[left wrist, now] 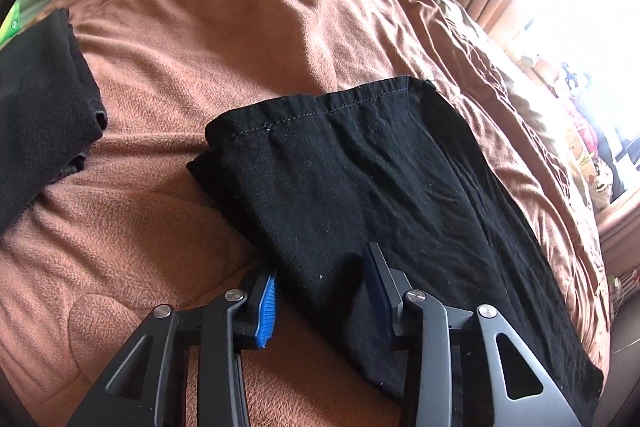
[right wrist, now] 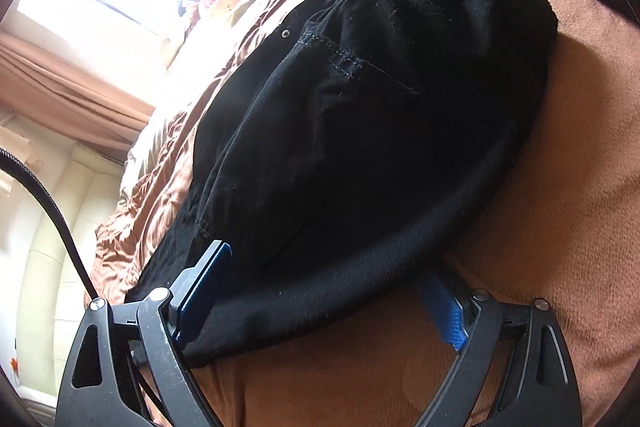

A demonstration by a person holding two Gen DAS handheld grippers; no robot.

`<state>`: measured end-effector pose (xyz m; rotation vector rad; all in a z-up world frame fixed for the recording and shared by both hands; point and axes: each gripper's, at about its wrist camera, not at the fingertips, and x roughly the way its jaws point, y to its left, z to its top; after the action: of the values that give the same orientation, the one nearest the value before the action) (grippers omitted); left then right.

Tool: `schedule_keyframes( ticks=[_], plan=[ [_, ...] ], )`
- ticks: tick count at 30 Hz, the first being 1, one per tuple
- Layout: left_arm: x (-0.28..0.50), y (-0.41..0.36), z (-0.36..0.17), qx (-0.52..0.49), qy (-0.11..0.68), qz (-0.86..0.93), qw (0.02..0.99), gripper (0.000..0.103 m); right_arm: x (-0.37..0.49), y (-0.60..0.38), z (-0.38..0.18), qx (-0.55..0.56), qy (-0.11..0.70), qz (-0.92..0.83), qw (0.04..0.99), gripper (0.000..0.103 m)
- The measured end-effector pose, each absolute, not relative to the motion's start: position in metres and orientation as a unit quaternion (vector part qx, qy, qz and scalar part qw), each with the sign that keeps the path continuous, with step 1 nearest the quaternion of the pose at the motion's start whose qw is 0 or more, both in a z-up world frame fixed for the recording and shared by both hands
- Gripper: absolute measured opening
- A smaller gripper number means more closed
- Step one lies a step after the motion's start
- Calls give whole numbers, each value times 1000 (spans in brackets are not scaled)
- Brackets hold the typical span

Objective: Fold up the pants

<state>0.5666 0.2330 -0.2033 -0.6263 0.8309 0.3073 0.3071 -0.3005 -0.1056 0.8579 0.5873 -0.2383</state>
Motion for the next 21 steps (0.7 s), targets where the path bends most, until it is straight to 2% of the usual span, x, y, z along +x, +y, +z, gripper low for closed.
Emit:
schedule_keyframes(
  ticks=[3, 5, 8, 11, 12, 13, 15, 17, 18, 20, 21],
  plan=[
    [562, 234, -206, -321, 394, 143, 849, 41, 313, -298, -105, 400, 268, -116, 869, 90],
    [559, 234, -206, -331, 393, 143, 846, 40, 311, -297, -107, 397, 259, -123, 872, 81],
    [562, 229, -206, -322, 391, 142, 850, 39, 308, -296, -110, 392, 244, -127, 878, 78],
    [569, 226, -206, -309, 393, 150, 853, 30, 312, -295, -114, 393, 243, -129, 878, 77],
    [571, 226, -206, -311, 391, 152, 853, 21, 313, -295, -114, 392, 244, -131, 877, 78],
    [572, 227, -205, -312, 388, 154, 853, 18, 315, -294, -112, 391, 245, -132, 877, 77],
    [572, 228, -202, -311, 380, 160, 856, 10, 320, -293, -111, 387, 248, -135, 878, 68],
    [569, 226, -197, -308, 368, 163, 862, 7, 323, -296, -111, 390, 255, -136, 874, 41],
    [567, 224, -193, -306, 360, 164, 866, 6, 322, -298, -111, 397, 253, -132, 872, 36],
    [563, 222, -184, -304, 345, 165, 873, 6, 319, -301, -108, 405, 245, -123, 872, 17],
    [562, 222, -180, -303, 340, 165, 875, 6, 317, -300, -105, 401, 241, -123, 875, 15]
  ],
)
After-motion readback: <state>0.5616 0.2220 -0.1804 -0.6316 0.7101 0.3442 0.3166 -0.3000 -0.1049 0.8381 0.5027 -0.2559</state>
